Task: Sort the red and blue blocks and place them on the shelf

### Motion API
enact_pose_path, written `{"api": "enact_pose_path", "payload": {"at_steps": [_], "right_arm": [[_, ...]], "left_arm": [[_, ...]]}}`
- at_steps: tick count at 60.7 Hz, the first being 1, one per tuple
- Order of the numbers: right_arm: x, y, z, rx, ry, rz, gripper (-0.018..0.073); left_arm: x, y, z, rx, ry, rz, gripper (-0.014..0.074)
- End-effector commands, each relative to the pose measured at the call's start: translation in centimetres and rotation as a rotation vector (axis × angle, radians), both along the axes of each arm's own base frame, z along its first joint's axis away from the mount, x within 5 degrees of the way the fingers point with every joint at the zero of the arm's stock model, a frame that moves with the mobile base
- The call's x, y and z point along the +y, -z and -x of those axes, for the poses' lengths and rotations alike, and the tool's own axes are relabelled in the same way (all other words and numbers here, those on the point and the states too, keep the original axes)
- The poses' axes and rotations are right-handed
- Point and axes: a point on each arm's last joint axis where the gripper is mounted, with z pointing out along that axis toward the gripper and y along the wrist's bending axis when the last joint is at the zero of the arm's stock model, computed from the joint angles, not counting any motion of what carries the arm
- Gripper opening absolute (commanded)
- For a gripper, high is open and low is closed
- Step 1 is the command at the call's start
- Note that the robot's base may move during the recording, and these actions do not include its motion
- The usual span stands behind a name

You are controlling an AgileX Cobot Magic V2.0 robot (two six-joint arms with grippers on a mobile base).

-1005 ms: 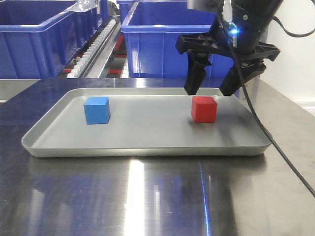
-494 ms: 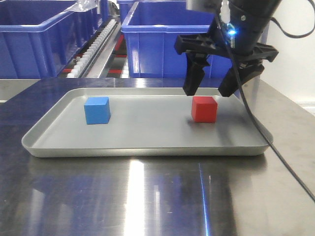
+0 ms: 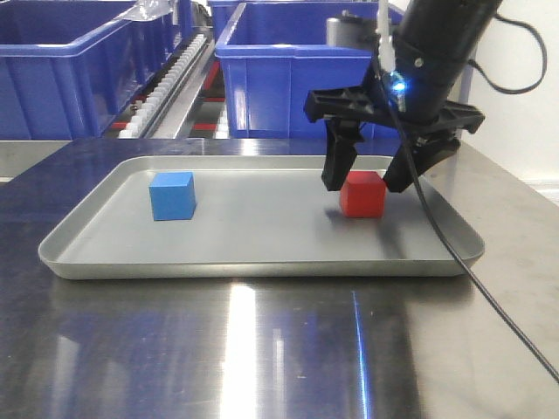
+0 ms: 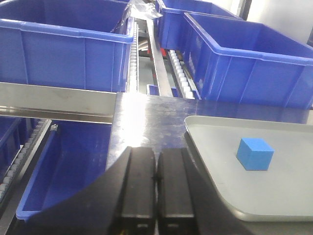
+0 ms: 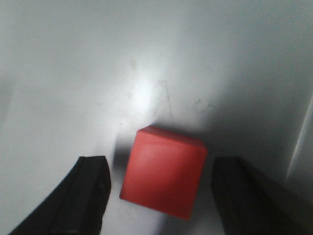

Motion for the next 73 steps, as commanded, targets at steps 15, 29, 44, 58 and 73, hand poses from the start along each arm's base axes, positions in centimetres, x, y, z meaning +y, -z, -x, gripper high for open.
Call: {"api": "enact_pose_path", "payload": {"at_steps": [15, 29, 44, 58, 73], "right_arm": [[0.4, -2.7, -0.8, -0.096, 0.008, -0.048, 0.0515], [0.4, -2.7, -0.8, -0.096, 0.008, -0.048, 0.0309], [0.2, -3.4, -0.6, -0.114, 0.005, -0.050, 0.0097], [-0.7, -8.8, 1.1, -0.281, 0.005, -0.099, 0.0062], [-3.2, -15.6, 5.4, -0.559, -0.002, -0.117, 0.0062]], "left_arm": [[-0.1, 0.3, 0.0, -0.067, 0.010, 0.028, 0.0140], [-0.1, 0.3, 0.0, -0.067, 0.010, 0.028, 0.0140], [-0.1, 0.3, 0.0, -0.067, 0.010, 0.028, 0.0140], [-0.1, 0.3, 0.0, -0.067, 0.010, 0.028, 0.0140], [-0.1, 0.3, 0.0, -0.067, 0.010, 0.028, 0.0140]]}}
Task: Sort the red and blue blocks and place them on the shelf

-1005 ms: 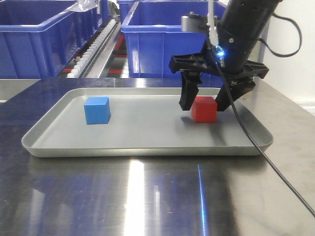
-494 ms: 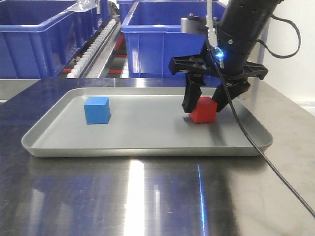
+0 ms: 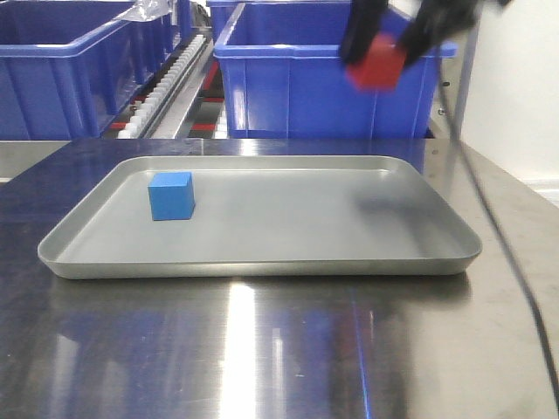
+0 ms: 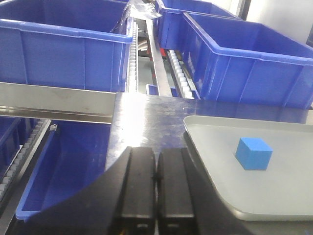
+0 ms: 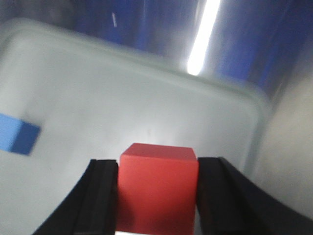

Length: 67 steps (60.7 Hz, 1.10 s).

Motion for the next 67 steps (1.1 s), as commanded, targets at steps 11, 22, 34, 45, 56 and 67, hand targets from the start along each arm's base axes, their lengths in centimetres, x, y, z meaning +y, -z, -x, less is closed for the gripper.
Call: {"api": "enact_pose_path", "payload": {"at_steps": [11, 22, 34, 45, 56, 67], "right_arm": [[-3.6, -6.2, 5.6, -0.339, 0.038, -0.099, 0.0062], [-6.6, -5.4, 9.6, -0.429, 0.094, -0.124, 0.0062], [-10.0, -3.5, 13.6, -0.476, 0.194, -0.116, 0.0062], [-12.1, -1.6, 17.2, -0.505, 0.267, -0.106, 0.0062], [-12.9, 0.2, 19.6, -0.528, 0.302, -0.103, 0.0062], [-13.2, 1.4, 20.6, -0.552, 0.314, -0.107, 0.0062]], "left_arm": [[-0.1, 0.3, 0.0, -0.067, 0.010, 0.028, 0.0140], [-0.1, 0.3, 0.0, -0.067, 0.010, 0.028, 0.0140], [-0.1, 0.3, 0.0, -0.067, 0.010, 0.028, 0.0140], [-0.1, 0.3, 0.0, -0.067, 0.010, 0.028, 0.0140], [-0.1, 0.3, 0.0, -0.067, 0.010, 0.028, 0.0140], [-0.1, 0.3, 0.0, -0.067, 0.010, 0.028, 0.0140]]}}
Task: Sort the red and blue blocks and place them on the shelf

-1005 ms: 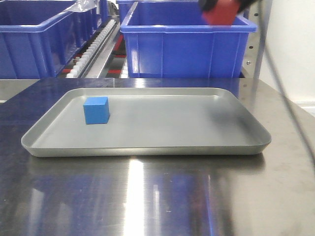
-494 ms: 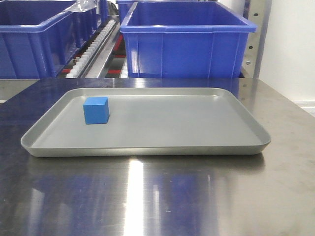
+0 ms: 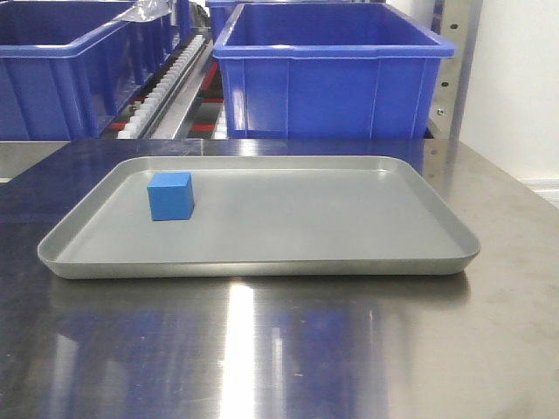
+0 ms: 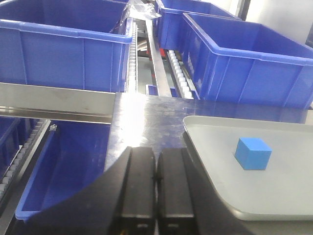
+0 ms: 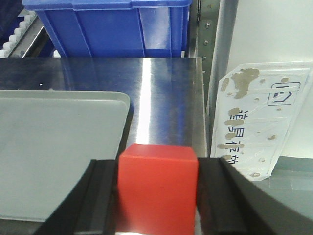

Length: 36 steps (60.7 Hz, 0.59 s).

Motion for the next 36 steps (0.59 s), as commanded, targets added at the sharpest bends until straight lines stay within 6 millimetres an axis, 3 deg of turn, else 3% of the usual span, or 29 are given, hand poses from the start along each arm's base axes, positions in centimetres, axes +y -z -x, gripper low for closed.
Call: {"api": "enact_pose_path", "payload": {"at_steps": [1, 36], "right_arm": [[-0.17, -1.52, 0.13, -0.147, 0.013, -0.008, 0.0062], [-0.19, -1.44, 0.10, -0.180, 0.015, -0.012, 0.0062]], "left_arm": [[-0.05, 0.27, 0.05, -0.067, 0.010, 0.028, 0.0140], [-0.05, 0.27, 0.05, -0.067, 0.010, 0.028, 0.0140]]}}
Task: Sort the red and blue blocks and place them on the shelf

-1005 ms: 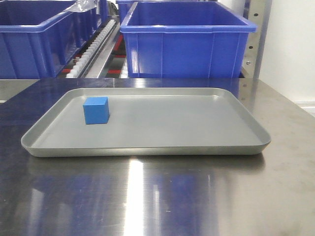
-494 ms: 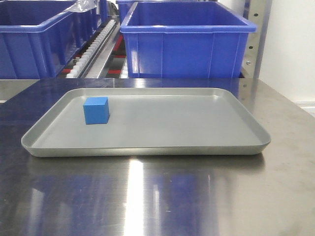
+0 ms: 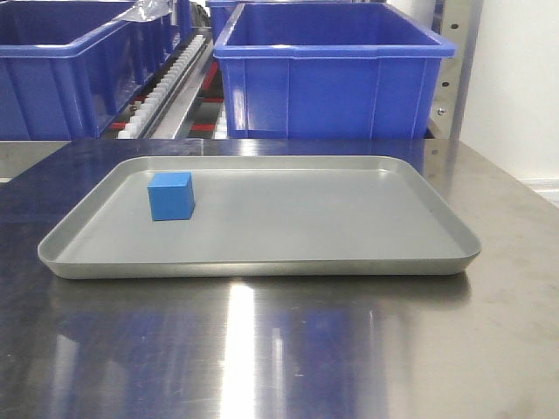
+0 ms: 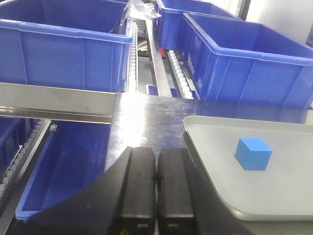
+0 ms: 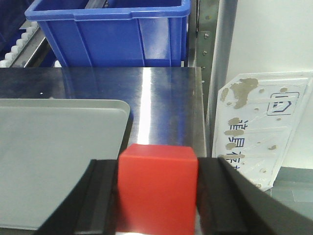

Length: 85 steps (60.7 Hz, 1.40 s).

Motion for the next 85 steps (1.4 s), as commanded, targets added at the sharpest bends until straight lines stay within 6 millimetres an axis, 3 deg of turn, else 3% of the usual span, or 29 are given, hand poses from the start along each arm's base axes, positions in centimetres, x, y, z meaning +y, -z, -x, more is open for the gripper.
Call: {"api": "enact_pose_path", "payload": {"at_steps": [1, 20, 85], "right_arm": [[-0.1, -1.9, -0.2, -0.132, 0.012, -0.006, 0.0062], [-0.2, 0.0, 0.2, -0.149, 0.016, -0.008, 0.0062], [-0.2, 0.1, 0.2, -0.152, 0.016, -0.008, 0.0060]], "left_arm": [[-0.1, 0.3, 0.0, -0.067, 0.010, 0.028, 0.0140], [-0.1, 0.3, 0.0, -0.067, 0.010, 0.028, 0.0140], [-0.1, 0.3, 0.0, -0.067, 0.010, 0.028, 0.0140]]}}
